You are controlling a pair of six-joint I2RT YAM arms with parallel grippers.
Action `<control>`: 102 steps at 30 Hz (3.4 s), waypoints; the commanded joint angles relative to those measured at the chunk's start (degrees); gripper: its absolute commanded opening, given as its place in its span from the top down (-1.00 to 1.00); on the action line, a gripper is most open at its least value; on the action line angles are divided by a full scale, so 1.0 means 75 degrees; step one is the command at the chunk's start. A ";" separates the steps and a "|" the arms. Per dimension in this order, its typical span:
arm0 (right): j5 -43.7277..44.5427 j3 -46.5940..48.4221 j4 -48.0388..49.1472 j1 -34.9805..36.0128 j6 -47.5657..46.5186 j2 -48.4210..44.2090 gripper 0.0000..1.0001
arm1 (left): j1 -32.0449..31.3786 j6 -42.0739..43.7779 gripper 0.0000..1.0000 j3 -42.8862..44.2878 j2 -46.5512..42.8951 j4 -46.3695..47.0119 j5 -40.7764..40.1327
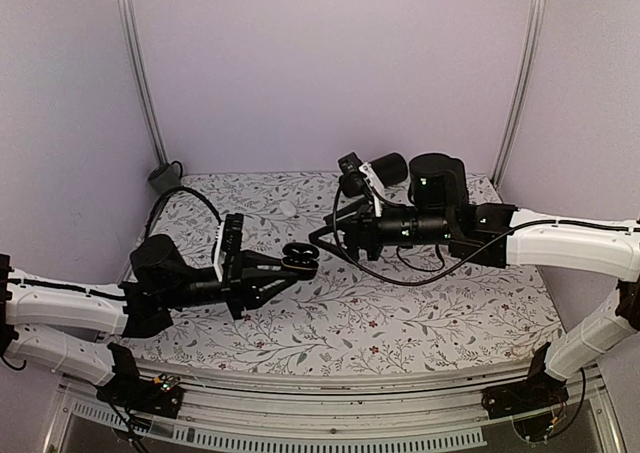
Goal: Insert the wireless bluetooth earbuds into the charging case
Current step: Move the earbuds to the center of the board.
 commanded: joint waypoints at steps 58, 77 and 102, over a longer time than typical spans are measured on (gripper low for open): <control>0.2039 0.0312 0.0440 0.0663 0.0222 0.3031 -0.14 | 0.0168 -0.6282 1.00 -0.1876 0.2518 -0.1869 -0.8318; 0.1983 -0.0654 0.0663 -0.0288 0.0907 0.2196 -0.14 | -0.0771 -0.3365 1.00 -0.0071 0.3390 -0.0333 -0.7182; 0.1537 0.0235 0.0527 -0.0283 0.0960 0.3201 -0.11 | 0.2516 -0.1981 1.00 -0.1578 0.3297 0.0993 -0.5852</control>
